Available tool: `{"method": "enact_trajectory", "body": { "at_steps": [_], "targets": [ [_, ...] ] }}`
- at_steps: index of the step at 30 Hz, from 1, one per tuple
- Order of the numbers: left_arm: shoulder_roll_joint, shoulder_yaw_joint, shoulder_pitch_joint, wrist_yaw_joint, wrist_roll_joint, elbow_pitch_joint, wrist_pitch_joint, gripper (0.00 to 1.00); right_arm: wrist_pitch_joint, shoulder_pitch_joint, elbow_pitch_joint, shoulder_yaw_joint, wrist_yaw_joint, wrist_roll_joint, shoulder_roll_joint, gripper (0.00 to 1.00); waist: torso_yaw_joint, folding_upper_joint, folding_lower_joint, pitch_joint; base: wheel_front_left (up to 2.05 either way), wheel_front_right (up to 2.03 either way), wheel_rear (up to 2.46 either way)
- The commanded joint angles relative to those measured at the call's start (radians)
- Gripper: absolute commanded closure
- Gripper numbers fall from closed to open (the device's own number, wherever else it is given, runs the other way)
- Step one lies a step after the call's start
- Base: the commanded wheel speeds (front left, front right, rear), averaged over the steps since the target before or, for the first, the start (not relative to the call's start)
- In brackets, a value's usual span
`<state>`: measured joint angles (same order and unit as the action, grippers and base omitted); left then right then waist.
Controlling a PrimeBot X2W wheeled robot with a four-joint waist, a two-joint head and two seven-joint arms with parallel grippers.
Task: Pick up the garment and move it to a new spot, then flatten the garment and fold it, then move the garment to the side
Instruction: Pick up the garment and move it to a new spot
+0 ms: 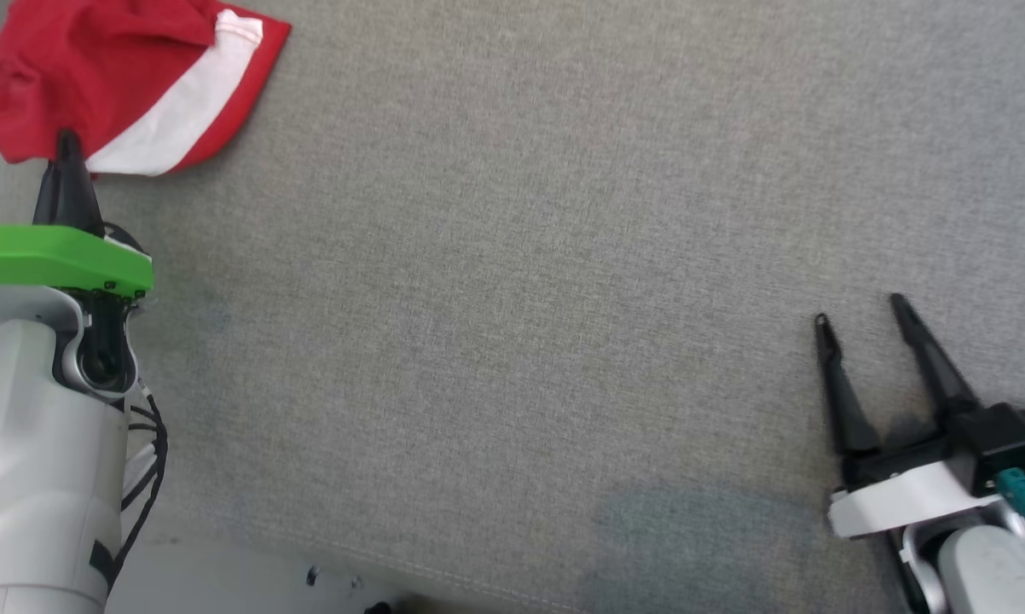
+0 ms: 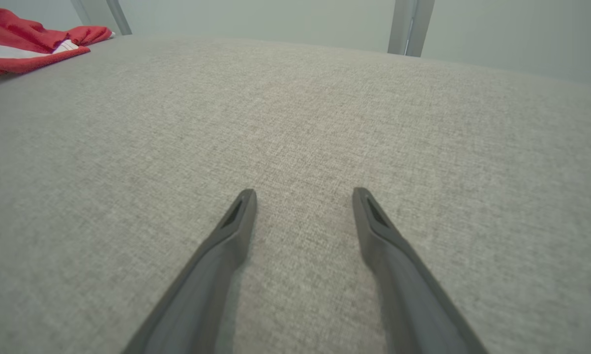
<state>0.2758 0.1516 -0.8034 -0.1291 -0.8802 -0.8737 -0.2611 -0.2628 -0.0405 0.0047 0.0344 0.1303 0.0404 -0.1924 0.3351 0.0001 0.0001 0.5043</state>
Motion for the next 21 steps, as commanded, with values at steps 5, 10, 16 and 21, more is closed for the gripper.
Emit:
{"method": "enact_trajectory", "body": {
  "at_steps": [5, 10, 16, 21],
  "targets": [
    [0.026, 0.05, 0.107, -0.003, 0.015, 0.145, -0.004, 1.0, 0.0, 0.01, 0.079, 0.034, 0.0, 0.023, 0.07, 0.0, -0.069, -0.0001, -0.0001, -0.17, 0.0, 0.0, 0.0],
    [0.012, 0.111, 0.181, -0.003, 0.018, 0.25, -0.004, 1.0, -0.001, 0.029, 0.093, 0.036, 0.0, 0.039, 0.101, 0.0, -0.11, -0.0001, -0.0001, -0.243, 0.0, 0.0, 0.0],
    [-0.034, 0.219, 0.301, 0.0, 0.035, 0.418, 0.03, 1.0, -0.002, 0.063, 0.1, 0.03, 0.0, 0.056, 0.132, 0.0, -0.187, -0.0001, -0.0001, -0.327, 0.0, 0.0, 0.0],
    [-0.089, 0.303, 0.355, 0.021, 0.054, 0.544, 0.08, 1.0, -0.002, 0.078, 0.104, 0.024, 0.0, 0.064, 0.138, 0.0, -0.241, -0.0001, -0.0001, -0.359, 0.0, 0.0, 0.0]
  ]
}}
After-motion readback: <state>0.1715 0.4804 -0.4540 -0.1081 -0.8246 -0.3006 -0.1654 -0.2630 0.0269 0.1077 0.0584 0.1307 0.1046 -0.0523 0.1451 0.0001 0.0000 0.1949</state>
